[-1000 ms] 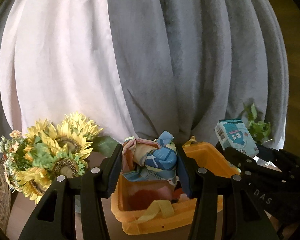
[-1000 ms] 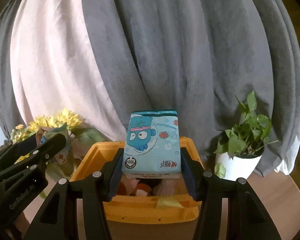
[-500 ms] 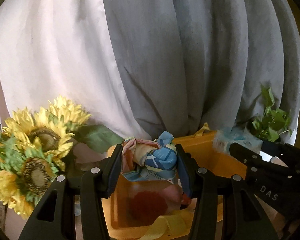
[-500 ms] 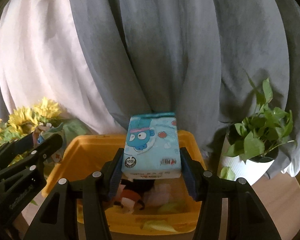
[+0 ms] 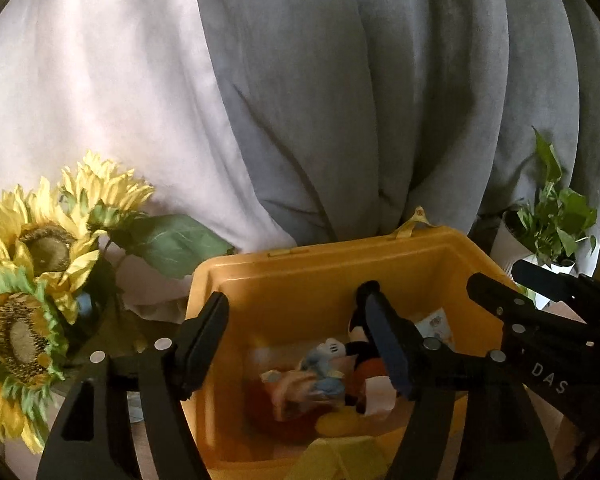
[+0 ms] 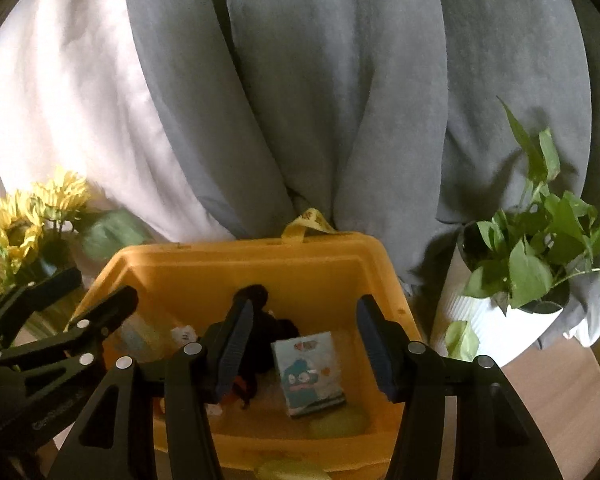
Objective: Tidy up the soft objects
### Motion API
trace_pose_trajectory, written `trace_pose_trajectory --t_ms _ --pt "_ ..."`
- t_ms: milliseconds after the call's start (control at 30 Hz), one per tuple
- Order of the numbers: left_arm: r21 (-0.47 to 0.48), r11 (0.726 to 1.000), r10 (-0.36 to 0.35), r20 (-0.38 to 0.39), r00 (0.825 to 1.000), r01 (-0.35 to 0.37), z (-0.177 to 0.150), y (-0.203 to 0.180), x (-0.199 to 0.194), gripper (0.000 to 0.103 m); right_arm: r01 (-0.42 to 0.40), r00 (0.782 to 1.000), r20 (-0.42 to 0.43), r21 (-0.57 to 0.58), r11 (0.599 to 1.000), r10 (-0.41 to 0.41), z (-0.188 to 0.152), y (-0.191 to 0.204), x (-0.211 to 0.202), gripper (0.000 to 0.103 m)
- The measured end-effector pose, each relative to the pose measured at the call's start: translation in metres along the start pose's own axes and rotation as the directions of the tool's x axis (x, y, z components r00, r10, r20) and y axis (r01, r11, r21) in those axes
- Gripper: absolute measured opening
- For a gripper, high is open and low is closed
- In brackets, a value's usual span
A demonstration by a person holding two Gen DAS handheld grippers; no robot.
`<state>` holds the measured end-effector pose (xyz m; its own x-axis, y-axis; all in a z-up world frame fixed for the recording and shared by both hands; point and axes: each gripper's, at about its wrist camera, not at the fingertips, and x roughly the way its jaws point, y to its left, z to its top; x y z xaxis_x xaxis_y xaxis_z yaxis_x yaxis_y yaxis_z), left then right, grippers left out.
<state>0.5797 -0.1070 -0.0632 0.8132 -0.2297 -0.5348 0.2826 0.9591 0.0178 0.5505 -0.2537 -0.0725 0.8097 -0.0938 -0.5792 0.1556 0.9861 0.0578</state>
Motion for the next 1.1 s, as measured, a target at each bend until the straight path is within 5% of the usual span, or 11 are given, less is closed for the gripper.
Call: trace_pose_trajectory --t_ms 367,500,1100 --pt "-0.043 0.996 0.075 0.033 0.997 -0.074 -0.001 0.004 -0.05 0.081 -0.008 1.0 0.02 0.0 1.0 0.008 -0.001 0.001 -0.028 0.057" --pt "-0.052 0.992 0.113 0.053 0.992 -0.111 -0.005 0.006 -0.076 0.085 -0.01 0.999 0.031 0.009 1.0 0.01 -0.003 0.001 -0.046 0.065" --pt "-0.052 0.982 0.185 0.132 0.974 -0.18 -0.05 0.003 -0.217 0.1 0.003 0.993 0.119 0.019 1.0 -0.005 -0.049 0.018 -0.178 0.072"
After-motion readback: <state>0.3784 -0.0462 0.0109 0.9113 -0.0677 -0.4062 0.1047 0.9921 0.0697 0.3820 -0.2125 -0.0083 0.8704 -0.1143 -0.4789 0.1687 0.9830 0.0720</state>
